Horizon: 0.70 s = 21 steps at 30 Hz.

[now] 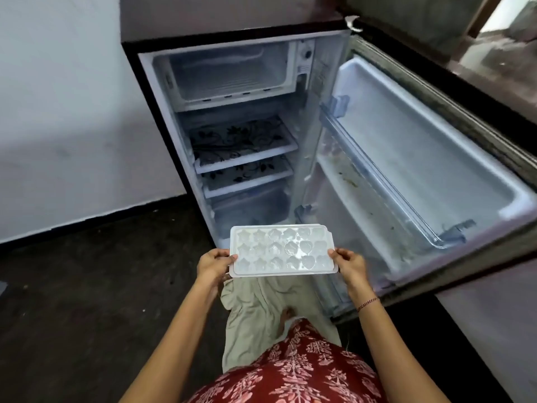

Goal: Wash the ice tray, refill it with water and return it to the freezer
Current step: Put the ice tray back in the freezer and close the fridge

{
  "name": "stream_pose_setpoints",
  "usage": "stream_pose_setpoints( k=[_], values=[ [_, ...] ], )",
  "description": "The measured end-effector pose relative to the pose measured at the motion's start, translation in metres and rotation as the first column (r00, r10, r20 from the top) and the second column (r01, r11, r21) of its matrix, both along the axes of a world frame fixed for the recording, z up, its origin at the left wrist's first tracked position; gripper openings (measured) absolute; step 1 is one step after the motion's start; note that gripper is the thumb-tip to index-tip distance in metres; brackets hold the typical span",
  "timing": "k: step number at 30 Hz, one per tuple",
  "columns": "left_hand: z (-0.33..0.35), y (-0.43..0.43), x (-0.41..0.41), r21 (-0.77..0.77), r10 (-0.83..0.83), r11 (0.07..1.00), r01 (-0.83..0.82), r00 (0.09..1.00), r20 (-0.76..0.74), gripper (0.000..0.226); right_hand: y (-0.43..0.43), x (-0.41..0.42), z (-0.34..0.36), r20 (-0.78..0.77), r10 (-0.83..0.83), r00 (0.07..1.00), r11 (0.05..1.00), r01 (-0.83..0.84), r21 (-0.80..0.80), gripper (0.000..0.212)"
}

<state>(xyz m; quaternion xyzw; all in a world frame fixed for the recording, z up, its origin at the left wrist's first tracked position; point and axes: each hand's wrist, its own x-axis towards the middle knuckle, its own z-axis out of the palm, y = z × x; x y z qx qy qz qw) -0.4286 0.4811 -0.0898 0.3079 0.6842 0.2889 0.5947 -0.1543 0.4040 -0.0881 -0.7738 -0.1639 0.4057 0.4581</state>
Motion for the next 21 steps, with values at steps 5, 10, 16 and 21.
stream_pose_setpoints(
  k=[5, 10, 16, 21],
  values=[
    [0.003, 0.045, 0.015, 0.059, 0.029, 0.998, -0.026, 0.999, -0.045, 0.018, 0.065, 0.014, 0.003, 0.056, 0.034, 0.998, 0.999, -0.036, 0.035, 0.029],
    [0.013, 0.097, 0.029, 0.144, 0.064, 0.988, -0.050, 0.994, -0.091, 0.021, 0.129, 0.027, 0.014, 0.082, 0.036, 0.996, 0.996, -0.042, 0.073, 0.015],
    [0.045, 0.154, 0.037, 0.258, 0.123, 0.961, -0.103, 0.991, -0.059, 0.022, 0.200, 0.032, 0.037, 0.088, 0.024, 0.996, 0.991, -0.035, 0.129, 0.017],
    [0.064, 0.213, 0.034, 0.332, 0.171, 0.931, -0.151, 0.985, -0.033, 0.028, 0.270, 0.026, 0.054, 0.036, 0.019, 0.999, 0.971, -0.027, 0.236, 0.013]
  ],
)
